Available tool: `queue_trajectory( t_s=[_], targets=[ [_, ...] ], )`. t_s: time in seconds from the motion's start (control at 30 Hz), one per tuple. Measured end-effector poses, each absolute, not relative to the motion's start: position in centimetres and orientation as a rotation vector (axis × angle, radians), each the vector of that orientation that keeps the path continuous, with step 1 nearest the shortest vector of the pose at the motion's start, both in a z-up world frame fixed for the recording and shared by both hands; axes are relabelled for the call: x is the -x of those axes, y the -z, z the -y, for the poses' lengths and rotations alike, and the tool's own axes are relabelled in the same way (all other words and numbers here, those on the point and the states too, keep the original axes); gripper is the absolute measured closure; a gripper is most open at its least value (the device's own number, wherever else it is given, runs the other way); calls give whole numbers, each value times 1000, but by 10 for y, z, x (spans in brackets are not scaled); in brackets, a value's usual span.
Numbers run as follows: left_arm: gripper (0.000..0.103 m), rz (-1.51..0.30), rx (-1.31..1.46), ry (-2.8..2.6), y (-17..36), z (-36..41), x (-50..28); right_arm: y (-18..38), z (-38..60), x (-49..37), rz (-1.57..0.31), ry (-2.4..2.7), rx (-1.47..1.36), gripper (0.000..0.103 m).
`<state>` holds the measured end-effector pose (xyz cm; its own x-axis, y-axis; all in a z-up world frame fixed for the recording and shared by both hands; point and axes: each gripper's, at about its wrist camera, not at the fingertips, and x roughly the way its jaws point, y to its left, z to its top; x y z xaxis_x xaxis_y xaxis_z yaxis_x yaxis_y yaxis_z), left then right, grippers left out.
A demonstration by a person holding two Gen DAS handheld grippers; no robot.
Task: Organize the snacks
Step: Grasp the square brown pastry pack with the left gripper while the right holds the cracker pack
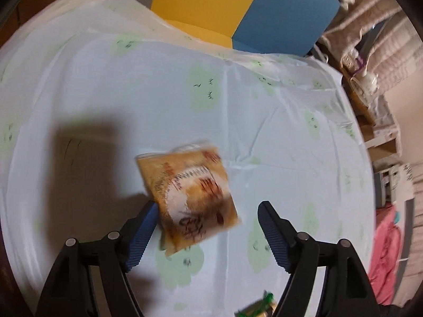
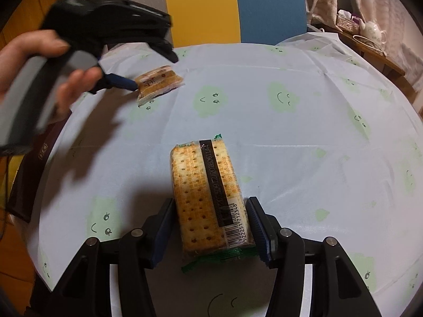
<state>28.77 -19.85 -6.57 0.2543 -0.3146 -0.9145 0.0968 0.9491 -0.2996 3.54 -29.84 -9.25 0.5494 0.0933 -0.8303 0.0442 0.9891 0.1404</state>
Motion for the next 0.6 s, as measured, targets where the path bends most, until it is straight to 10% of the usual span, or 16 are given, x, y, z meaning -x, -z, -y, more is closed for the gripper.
queue_trajectory(
  t_s=[0.6],
  targets=[
    [41, -1134, -195, 350, 67, 168, -177, 92, 292, -29, -962, -14, -134, 46]
  ],
)
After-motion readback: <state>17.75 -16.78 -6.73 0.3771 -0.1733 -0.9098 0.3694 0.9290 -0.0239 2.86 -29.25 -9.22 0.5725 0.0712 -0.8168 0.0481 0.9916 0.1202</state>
